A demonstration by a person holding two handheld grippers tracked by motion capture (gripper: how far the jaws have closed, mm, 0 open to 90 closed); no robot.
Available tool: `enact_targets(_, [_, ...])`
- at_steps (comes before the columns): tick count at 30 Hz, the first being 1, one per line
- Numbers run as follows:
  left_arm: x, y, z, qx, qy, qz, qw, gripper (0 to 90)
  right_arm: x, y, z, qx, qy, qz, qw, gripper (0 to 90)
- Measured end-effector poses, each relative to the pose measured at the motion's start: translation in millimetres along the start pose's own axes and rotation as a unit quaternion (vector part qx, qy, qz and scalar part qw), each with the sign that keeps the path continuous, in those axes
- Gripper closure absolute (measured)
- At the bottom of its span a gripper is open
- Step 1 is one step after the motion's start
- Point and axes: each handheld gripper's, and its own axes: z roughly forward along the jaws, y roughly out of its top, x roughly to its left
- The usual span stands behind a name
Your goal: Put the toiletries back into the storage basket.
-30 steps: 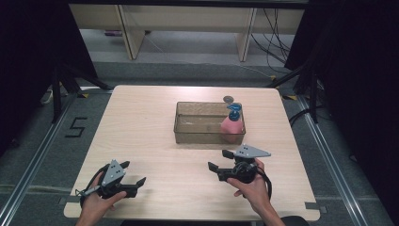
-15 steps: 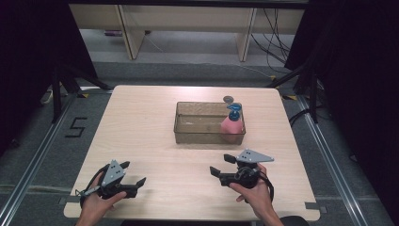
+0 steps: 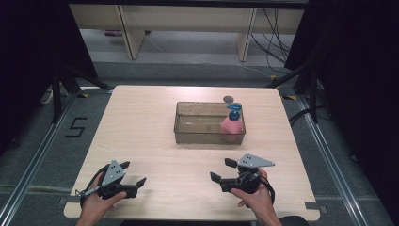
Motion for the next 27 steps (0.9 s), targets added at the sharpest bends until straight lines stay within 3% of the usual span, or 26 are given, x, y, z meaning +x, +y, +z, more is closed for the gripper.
enact_targets(1, [-0.2, 0.1, -0.4, 0.003, 0.002, 0.001, 1.0, 14.8, -0.3, -0.6, -0.2, -0.003, -0.002, -0.004, 1.0, 18.7])
enact_targets(3, [0.0, 0.4, -0.5, 0.002, 0.002, 0.002, 1.0, 14.8, 3.1, -2.8, -2.2, 0.004, 0.005, 0.015, 0.9999, 18.3])
enact_targets(4, [0.9, 0.7, -0.6, 0.002, 0.002, 0.009, 1.0, 14.8, 0.2, -3.8, -1.6, -0.004, 0.002, -0.007, 1.0, 18.2])
enact_targets(5, [0.7, 0.4, -0.3, 0.0, 0.0, 0.006, 1.0, 14.8, 2.3, -4.7, -2.0, 0.002, 0.001, 0.008, 1.0, 18.1])
enact_targets(6, [0.6, 0.3, -0.4, 0.001, 0.0, 0.005, 1.0, 14.8, 1.0, -5.2, -3.3, 0.004, 0.006, -0.005, 1.0, 18.1])
enact_targets(7, [0.6, 0.3, -0.4, 0.001, 0.0, 0.005, 1.0, 14.8, 3.2, -6.8, -5.4, 0.011, 0.002, 0.006, 0.9999, 18.0])
enact_targets(8, [0.7, 0.3, -0.3, 0.0, 0.0, 0.005, 1.0, 14.8, 1.9, -8.4, -4.0, 0.003, 0.008, -0.001, 1.0, 18.0])
enact_targets(10, [0.2, 0.3, -0.5, 0.0, 0.0, 0.001, 1.0, 14.8, 2.5, -11.2, -5.9, 0.011, 0.009, 0.007, 0.9999, 17.9])
enact_targets(11, [0.3, 0.3, -0.6, 0.001, 0.001, 0.001, 1.0, 14.8, 0.7, -12.1, -6.0, 0.01, 0.003, -0.005, 0.9999, 17.8])
enact_targets(12, [0.4, 0.3, -0.5, 0.0, 0.001, 0.001, 1.0, 14.8, 2.5, -13.5, -7.6, 0.01, 0.007, 0.008, 0.9999, 17.8])
enact_targets(13, [0.5, 0.3, -0.6, 0.0, 0.001, 0.002, 1.0, 14.8, 0.4, -14.1, -8.4, 0.011, 0.003, -0.005, 0.9999, 17.8])
enact_targets(17, [0.8, 0.4, -0.3, 0.0, -0.001, 0.006, 1.0, 14.8, 2.0, -18.1, -12.3, 0.01, 0.003, 0.004, 0.9999, 17.7])
enact_targets(19, [0.0, 0.1, -0.1, 0.001, 0.0, -0.001, 1.0, 14.8, 0.7, -20.4, -12.8, 0.013, 0.0, -0.004, 0.9999, 17.5])
enact_targets(20, [0.0, 0.1, 0.0, 0.001, 0.0, 0.0, 1.0, 14.8, 4.1, -21.7, -15.2, 0.019, 0.0, 0.016, 0.9997, 17.4])
enact_targets(21, [0.1, 0.0, 0.0, 0.001, 0.0, 0.0, 1.0, 14.8, 1.7, -22.0, -14.6, 0.014, 0.003, 0.0, 0.9999, 17.4])
enact_targets(23, [0.1, -0.1, 0.1, 0.001, 0.0, 0.0, 1.0, 14.8, 3.7, -23.6, -16.6, 0.022, -0.005, 0.009, 0.9997, 17.4])
enact_targets(24, [0.1, -0.1, 0.1, 0.001, 0.0, 0.0, 1.0, 14.8, 2.2, -24.4, -14.9, 0.015, -0.001, -0.003, 0.9999, 17.4])
enact_targets(25, [0.0, -0.1, 0.1, 0.001, 0.0, 0.0, 1.0, 14.8, 4.8, -25.2, -16.7, 0.021, 0.002, 0.009, 0.9997, 17.4])
enact_targets(27, [0.8, 0.4, -0.4, 0.0, 0.0, 0.006, 1.0, 14.8, 4.1, -26.4, -18.1, 0.018, 0.0, -0.003, 0.9998, 17.4])
